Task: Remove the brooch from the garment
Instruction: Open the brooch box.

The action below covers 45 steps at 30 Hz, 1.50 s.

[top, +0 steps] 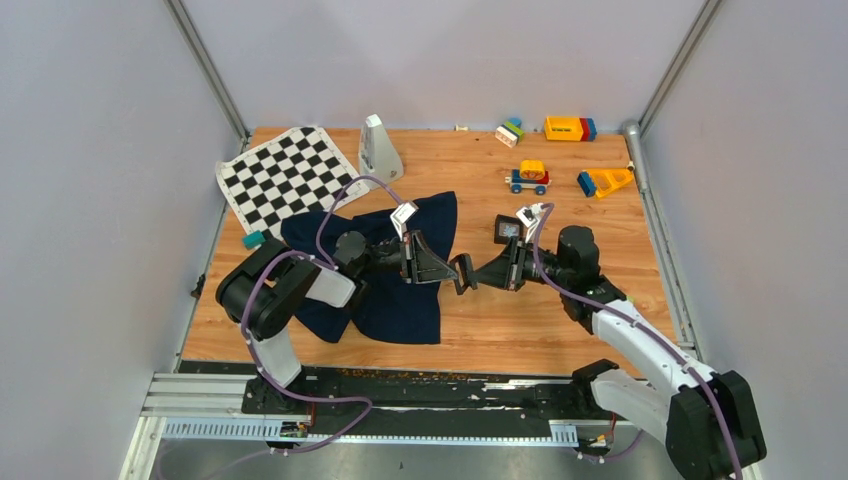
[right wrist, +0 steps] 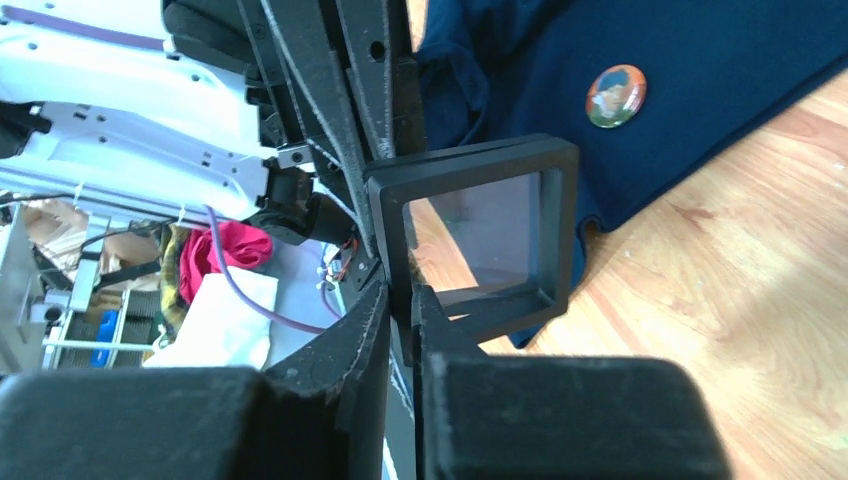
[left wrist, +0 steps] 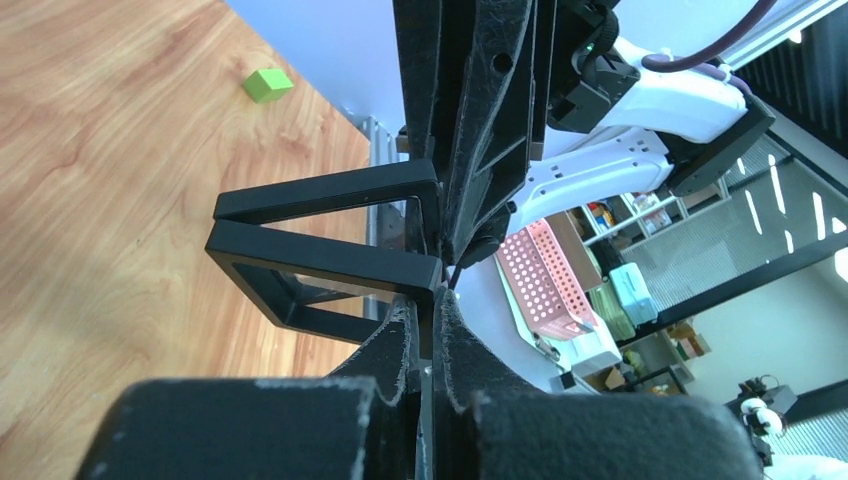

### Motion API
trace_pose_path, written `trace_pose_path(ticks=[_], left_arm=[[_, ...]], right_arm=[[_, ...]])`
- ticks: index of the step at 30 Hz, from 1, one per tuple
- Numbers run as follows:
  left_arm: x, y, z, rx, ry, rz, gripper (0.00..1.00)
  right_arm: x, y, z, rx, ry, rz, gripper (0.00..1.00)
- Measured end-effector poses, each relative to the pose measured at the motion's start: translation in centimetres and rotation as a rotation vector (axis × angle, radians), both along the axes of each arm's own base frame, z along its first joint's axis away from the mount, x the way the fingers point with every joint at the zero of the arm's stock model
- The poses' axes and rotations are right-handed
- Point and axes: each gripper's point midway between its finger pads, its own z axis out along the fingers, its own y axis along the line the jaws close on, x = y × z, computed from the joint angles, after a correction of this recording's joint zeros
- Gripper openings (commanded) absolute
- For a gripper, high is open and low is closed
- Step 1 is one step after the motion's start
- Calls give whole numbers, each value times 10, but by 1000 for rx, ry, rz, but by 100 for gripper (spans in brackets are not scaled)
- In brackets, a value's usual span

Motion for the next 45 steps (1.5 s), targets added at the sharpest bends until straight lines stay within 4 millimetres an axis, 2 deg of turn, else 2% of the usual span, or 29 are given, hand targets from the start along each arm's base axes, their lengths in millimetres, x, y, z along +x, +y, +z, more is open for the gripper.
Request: trace_pose_path(ticks=[5,9,13,18,23,31,35,36,41,43,45], left_arm=[[5,2,-8,17,22,6,0],[6,4,-8,19,20,6,0],[5,5,-9,20,20,-1,0],[4,5,-9,21,19,-5,0],[3,5,-9,23,21,-12,0],[2,5,-8,22,20,-20,0],[2,5,-8,23,19,-22,0],[2,5,-9,23,19,-24,0],[1,5,-9,24,19,-27,0],[1,5,-9,24,23,-26,3],[2,5,-9,24,26,-26,18]], right_arm=[[15,-11,-18,-55,64,-103,44],[25,-25,-30,-122,64,-200,52],[23,-28,-30,-147,18,-197,55],[19,-28,-26,-155,-42,-168,52],[20,-30,-33,-185,-51,-167,51],[23,-33,-41,-216,-55,-172,29],[23,-33,-43,-220,-53,-169,33],[23,-33,-43,-221,-52,-169,30],[23,-33,-46,-228,-54,-162,2],[22,-32,-46,-227,-57,-152,0],[22,-32,-46,-229,-58,-149,0]])
